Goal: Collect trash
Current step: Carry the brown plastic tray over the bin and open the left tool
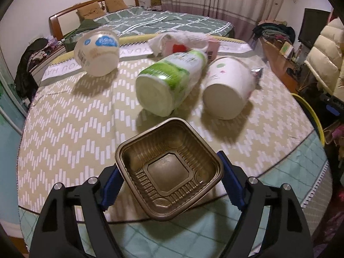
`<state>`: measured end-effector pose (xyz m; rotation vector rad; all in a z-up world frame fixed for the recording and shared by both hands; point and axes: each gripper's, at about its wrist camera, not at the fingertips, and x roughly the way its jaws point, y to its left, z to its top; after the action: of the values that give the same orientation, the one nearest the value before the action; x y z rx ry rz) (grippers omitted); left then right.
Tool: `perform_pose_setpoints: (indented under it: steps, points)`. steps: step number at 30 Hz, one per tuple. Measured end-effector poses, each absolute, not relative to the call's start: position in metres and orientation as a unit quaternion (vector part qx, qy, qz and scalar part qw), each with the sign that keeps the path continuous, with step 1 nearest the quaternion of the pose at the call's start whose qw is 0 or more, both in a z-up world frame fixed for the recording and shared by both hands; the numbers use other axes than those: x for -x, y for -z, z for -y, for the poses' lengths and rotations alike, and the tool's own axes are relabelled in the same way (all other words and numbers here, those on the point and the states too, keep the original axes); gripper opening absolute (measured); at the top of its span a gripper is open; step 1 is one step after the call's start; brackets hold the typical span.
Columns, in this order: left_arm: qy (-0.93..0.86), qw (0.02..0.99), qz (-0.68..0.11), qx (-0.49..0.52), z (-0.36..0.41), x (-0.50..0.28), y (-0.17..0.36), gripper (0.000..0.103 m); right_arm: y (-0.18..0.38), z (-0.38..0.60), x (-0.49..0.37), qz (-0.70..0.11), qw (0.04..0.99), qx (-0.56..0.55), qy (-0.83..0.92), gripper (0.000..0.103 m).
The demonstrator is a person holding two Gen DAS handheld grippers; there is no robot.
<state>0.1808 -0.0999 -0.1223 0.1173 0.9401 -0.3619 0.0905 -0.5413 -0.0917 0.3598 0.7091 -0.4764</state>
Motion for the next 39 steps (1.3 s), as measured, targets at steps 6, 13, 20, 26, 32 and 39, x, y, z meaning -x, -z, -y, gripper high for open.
perform_pose_setpoints:
  steps: [6,13,20,26,32,39]
  points:
    - [0.22,0.875,-0.425,-0.073,0.135,-0.164,0.093,0.08,0.091,0.539,-0.063,-0.342,0.896,-0.165,0.229,0.061]
    - [0.296,0.863,-0.399,-0.096,0.205,-0.159,0.064,0.08,0.089,0.548,-0.021,-0.341,0.896,-0.154,0.239,0.061]
    - [0.376,0.83,-0.39,-0.135,0.304,-0.15,0.049,0.08,0.089,0.564,0.015,-0.335,0.894,-0.152,0.257,0.061]
    - [0.425,0.797,-0.403,-0.148,0.388,-0.152,0.053,0.08,0.095,0.578,0.041,-0.337,0.89,-0.157,0.265,0.061]
    - [0.444,0.767,-0.433,-0.164,0.461,-0.159,0.076,0.08,0.103,0.595,0.058,-0.339,0.885,-0.167,0.272,0.061]
    - [0.447,0.749,-0.452,-0.187,0.52,-0.158,0.108,0.081,0.11,0.611,0.07,-0.337,0.878,-0.185,0.284,0.061]
